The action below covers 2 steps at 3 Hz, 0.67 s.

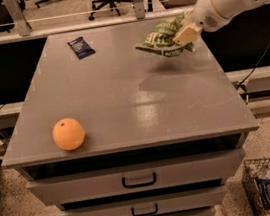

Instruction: Move green jalapeno chip bag near rxbar blueberry

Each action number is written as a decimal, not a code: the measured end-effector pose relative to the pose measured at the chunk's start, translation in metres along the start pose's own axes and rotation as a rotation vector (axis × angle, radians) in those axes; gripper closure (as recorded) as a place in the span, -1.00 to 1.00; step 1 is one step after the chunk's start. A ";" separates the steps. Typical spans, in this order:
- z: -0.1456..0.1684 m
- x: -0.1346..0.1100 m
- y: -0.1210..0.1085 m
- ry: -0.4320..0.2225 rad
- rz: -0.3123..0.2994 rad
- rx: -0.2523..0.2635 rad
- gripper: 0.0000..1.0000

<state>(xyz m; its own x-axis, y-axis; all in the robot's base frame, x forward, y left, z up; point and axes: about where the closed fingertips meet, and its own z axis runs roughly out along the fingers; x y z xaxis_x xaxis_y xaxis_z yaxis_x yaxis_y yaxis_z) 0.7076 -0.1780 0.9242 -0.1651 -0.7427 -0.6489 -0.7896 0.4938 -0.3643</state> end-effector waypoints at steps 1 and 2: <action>0.027 -0.020 -0.027 -0.064 -0.029 0.020 1.00; 0.059 -0.045 -0.037 -0.135 -0.046 0.008 1.00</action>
Offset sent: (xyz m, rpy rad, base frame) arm 0.1149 0.0847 0.0065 0.1509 -0.1413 0.1448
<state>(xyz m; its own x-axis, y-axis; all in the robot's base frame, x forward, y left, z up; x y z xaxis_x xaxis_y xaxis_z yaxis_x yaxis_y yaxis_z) 0.7790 -0.1359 0.9278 -0.0472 -0.6977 -0.7148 -0.7899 0.4641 -0.4008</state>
